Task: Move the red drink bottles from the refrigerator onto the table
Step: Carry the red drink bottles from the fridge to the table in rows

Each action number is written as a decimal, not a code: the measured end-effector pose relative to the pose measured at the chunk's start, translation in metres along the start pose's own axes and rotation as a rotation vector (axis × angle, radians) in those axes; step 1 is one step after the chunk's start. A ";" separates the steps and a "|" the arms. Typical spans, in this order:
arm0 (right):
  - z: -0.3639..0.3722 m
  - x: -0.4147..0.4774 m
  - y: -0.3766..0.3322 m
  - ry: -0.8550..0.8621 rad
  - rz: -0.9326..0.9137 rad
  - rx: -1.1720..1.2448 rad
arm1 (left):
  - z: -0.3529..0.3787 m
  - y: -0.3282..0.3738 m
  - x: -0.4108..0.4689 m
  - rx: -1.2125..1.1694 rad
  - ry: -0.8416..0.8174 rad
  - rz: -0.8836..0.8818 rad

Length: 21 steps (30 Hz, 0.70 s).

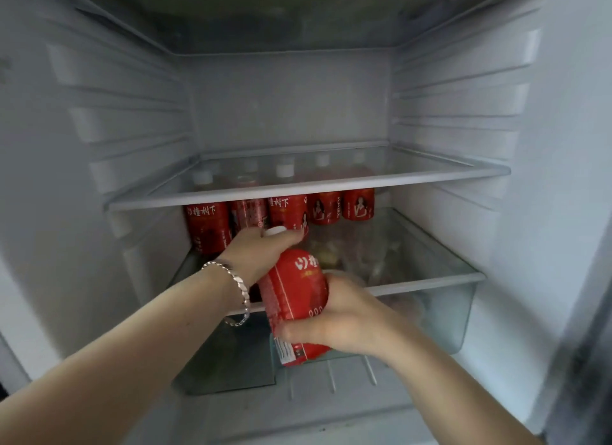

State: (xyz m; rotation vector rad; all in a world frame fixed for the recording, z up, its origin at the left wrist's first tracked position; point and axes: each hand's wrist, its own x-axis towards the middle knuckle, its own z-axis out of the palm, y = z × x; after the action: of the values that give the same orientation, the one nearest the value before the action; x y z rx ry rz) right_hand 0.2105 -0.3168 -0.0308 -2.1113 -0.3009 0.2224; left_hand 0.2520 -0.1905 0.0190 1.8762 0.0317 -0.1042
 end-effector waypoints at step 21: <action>-0.109 0.178 0.066 0.683 0.329 0.094 | 0.009 0.016 -0.018 0.256 0.256 0.287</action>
State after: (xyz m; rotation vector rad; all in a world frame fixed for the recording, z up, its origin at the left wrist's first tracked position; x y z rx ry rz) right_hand 0.4183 -0.3845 -0.0363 -2.0004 0.4526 -0.2925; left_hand 0.2349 -0.2031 0.0331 2.1179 -0.0785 0.3448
